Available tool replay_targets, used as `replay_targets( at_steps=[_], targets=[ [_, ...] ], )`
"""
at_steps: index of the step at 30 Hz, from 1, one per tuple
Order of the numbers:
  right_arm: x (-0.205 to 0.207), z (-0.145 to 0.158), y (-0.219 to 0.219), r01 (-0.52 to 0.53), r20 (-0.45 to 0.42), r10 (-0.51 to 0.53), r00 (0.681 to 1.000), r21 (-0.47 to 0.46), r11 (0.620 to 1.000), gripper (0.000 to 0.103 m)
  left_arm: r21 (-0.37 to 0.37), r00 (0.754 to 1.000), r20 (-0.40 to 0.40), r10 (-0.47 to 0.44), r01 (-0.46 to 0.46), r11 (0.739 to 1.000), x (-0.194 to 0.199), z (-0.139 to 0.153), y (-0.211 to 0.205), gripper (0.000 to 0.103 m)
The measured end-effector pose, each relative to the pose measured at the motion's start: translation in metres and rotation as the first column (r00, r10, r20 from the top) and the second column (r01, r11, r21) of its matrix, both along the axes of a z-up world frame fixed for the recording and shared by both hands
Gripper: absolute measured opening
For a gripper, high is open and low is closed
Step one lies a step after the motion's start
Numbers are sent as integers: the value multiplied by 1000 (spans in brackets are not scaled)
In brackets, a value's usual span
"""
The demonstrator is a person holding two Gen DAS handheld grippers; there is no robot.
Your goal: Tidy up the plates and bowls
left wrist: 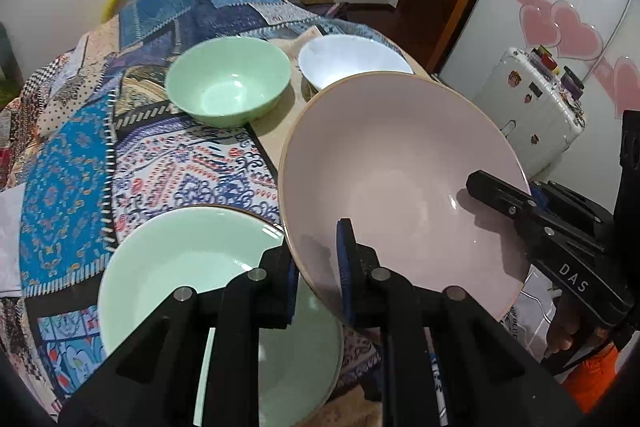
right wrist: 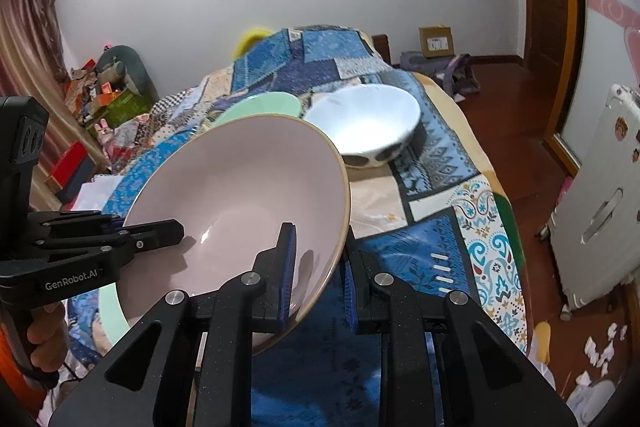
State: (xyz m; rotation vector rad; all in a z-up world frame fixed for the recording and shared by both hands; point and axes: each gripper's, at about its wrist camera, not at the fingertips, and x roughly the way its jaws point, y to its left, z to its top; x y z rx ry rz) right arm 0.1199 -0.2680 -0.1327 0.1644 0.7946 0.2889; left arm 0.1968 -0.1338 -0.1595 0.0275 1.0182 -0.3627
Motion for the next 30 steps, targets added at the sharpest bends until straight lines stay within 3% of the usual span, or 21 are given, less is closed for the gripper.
replay_targets(
  at_steps=[13, 30],
  targets=[
    [-18, 20, 42, -58, 58, 58, 997, -2, 998, 19, -16, 996, 74, 56, -55, 998, -41, 35, 48, 17],
    [-35, 35, 112, -168, 97, 169, 981, -11, 986, 19, -56, 977, 124, 173, -167, 984, -89, 55, 128, 17]
  ],
)
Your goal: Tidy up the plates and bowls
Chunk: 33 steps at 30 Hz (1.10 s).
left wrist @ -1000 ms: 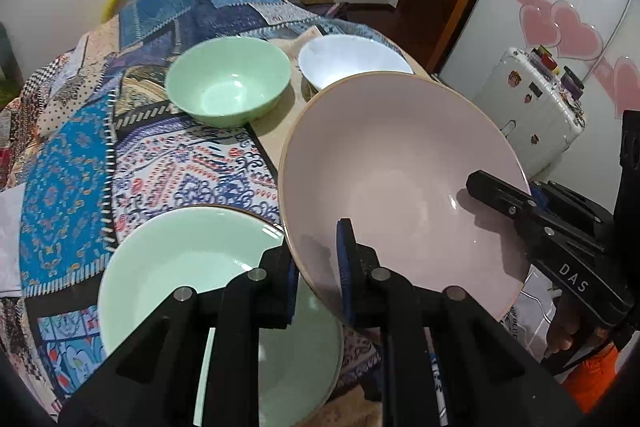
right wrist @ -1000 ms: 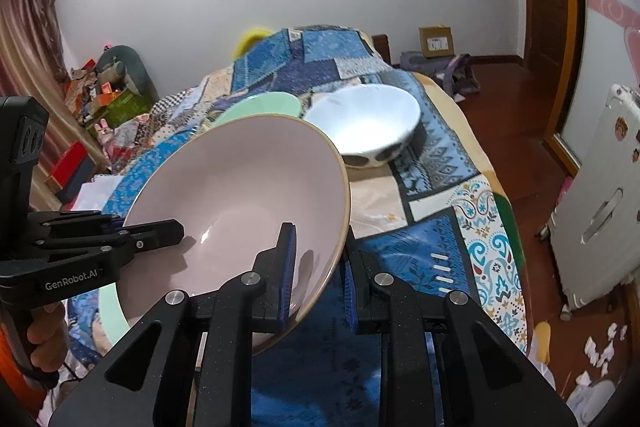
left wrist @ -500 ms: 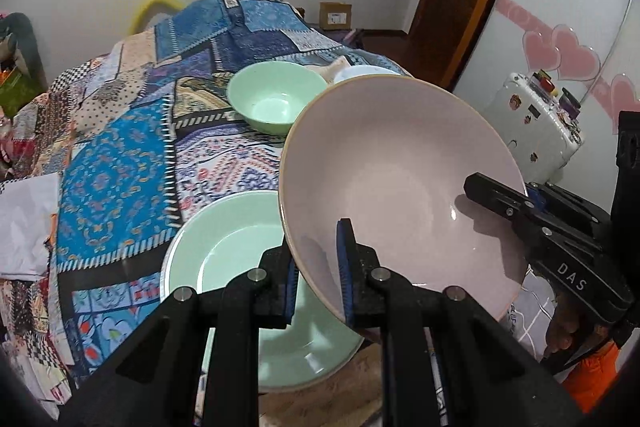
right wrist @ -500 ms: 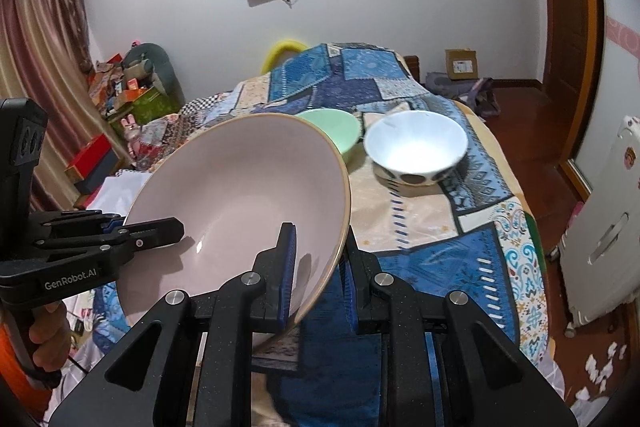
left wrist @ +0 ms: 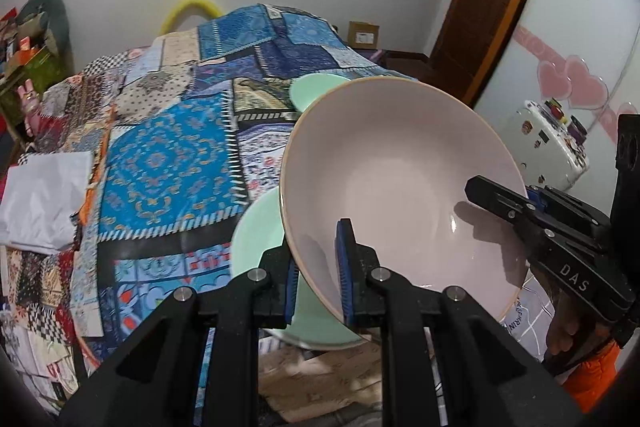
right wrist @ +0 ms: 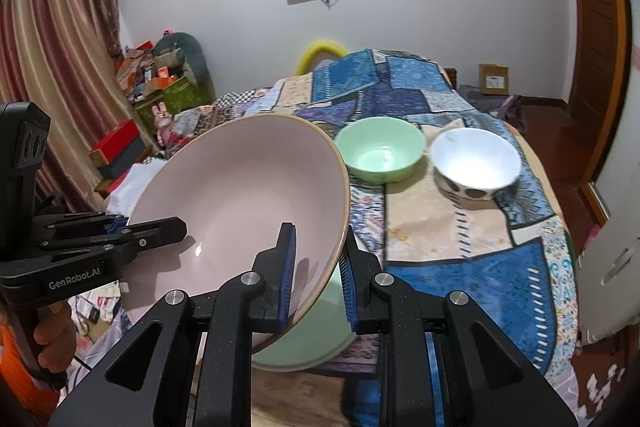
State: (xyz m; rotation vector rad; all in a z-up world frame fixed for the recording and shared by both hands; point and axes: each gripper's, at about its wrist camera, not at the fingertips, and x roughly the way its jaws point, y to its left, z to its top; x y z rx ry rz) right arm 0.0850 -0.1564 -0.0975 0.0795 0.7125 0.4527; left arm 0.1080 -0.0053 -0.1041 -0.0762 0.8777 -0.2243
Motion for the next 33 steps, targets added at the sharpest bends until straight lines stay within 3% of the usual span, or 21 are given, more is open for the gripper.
replay_targets(
  at_steps=[19, 33],
  targets=[
    [-6, 0, 77, -160, 1, 160, 987, 8, 987, 20, 14, 988, 16, 153, -153, 988, -39, 7, 87, 17],
    [1, -20, 130, -262, -53, 262, 964, 8, 965, 20, 27, 965, -23, 261, -260, 965, -46, -13, 146, 17]
  ],
)
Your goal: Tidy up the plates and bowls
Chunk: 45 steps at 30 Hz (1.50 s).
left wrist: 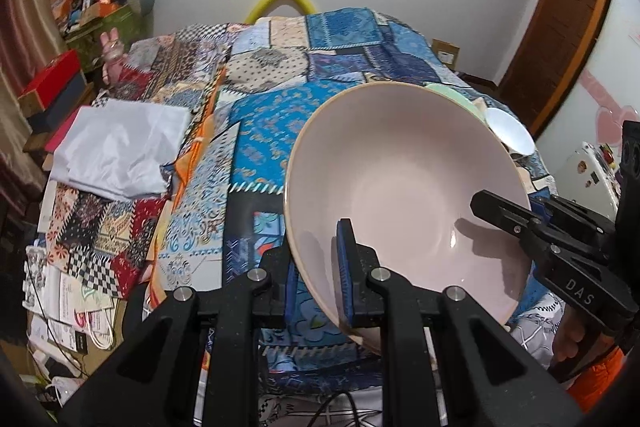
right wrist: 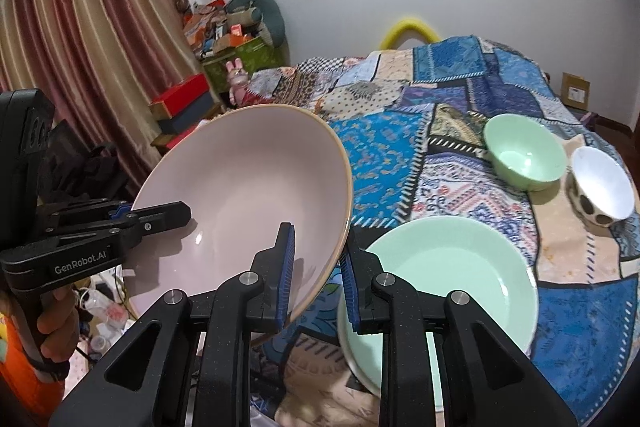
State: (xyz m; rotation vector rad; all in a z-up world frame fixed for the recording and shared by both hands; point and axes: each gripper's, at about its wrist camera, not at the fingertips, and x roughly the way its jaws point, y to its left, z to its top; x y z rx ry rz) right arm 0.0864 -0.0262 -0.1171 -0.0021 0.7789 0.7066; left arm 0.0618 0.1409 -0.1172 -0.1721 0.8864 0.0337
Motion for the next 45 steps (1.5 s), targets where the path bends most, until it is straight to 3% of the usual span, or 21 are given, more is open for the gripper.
replay_targets(
  at_steps=[23, 45],
  targets=[
    [32, -62, 39, -51, -164, 36, 986, -89, 995, 20, -64, 983, -182, 39, -52, 997, 36, -83, 42, 17],
    [44, -85, 50, -84, -228, 52, 972, -132, 988, 21, -108, 965, -258, 34, -64, 992, 55, -117, 55, 17]
  ],
)
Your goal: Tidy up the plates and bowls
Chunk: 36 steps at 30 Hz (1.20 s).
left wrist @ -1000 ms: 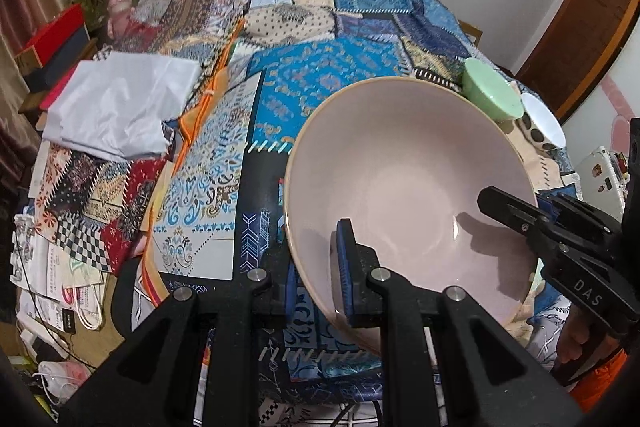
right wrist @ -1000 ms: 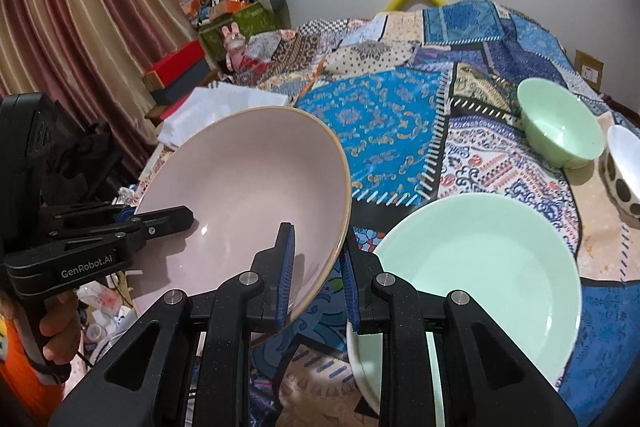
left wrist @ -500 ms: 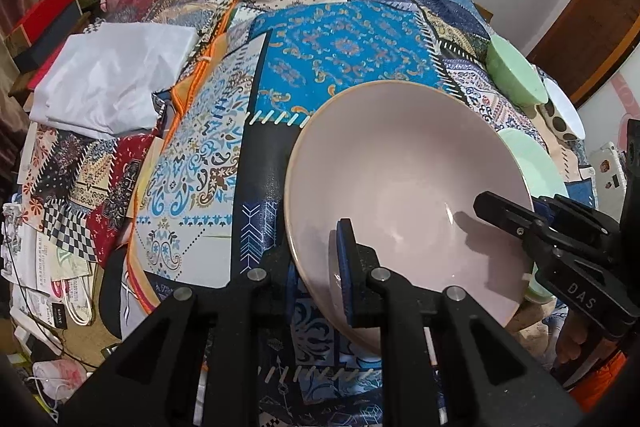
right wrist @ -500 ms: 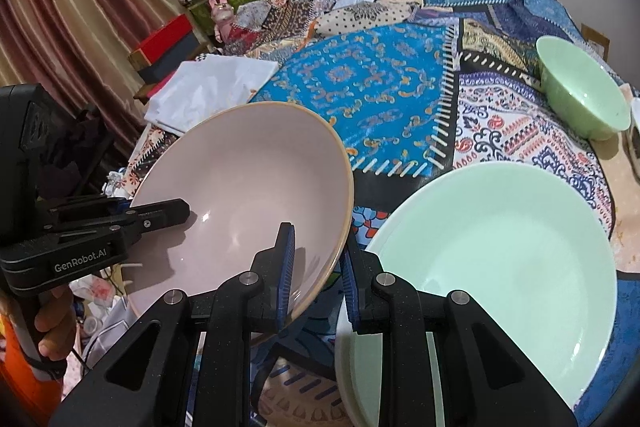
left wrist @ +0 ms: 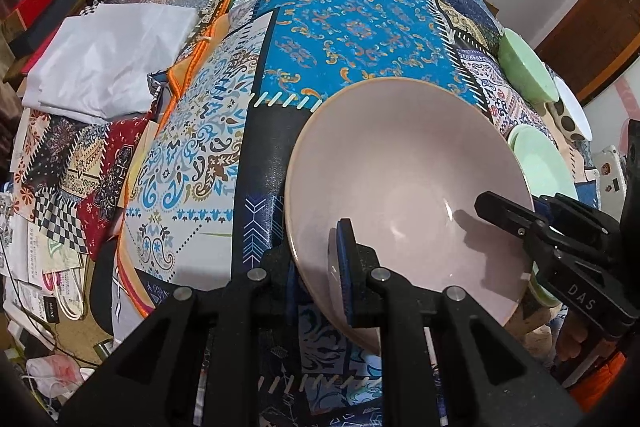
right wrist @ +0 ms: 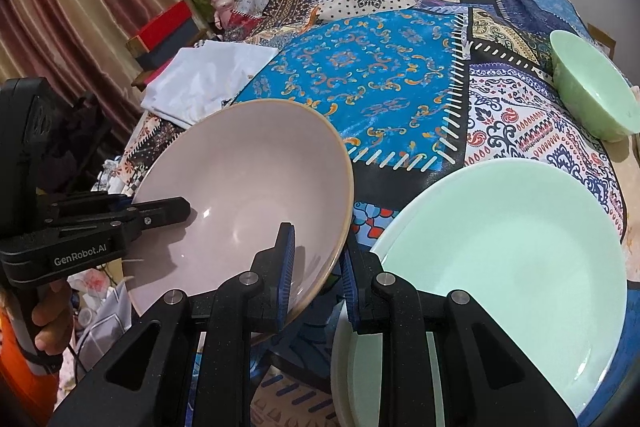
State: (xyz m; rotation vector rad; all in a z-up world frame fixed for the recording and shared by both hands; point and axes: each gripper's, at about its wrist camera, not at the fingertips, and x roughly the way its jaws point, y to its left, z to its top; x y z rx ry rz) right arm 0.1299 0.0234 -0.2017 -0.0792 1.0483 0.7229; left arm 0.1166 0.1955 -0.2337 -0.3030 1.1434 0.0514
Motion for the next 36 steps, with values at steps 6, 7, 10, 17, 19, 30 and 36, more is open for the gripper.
replay_targets(
  at_steps=[6, 7, 10, 17, 19, 30, 36],
  targets=[
    [-2, 5, -1, 3, 14, -3, 1000, -13, 1000, 23, -2, 1000, -2, 21, -21, 1000, -3, 2, 1, 17],
    [-2, 6, -2, 5, 17, -5, 1000, -11, 1000, 24, 6, 1000, 6, 25, -25, 1000, -4, 5, 2, 17],
    [-3, 13, -9, 13, 26, -14, 1000, 15, 1000, 25, 23, 999, 30, 31, -32, 999, -9, 15, 3, 17],
    [-14, 38, -27, 28, 100, -34, 994, 63, 998, 26, 89, 994, 105, 32, -42, 995, -21, 50, -6, 17],
    [-15, 45, -37, 40, 116, -49, 992, 79, 996, 27, 96, 991, 128, 22, -35, 995, -22, 61, -13, 17],
    [-11, 77, -104, 136, 200, -160, 967, 127, 982, 27, 153, 965, 248, -83, 46, 987, -13, 120, -76, 17],
    [-3, 93, -151, 212, 253, -242, 937, 139, 967, 29, 164, 951, 266, -159, 118, 979, 11, 139, -119, 17]
  ],
)
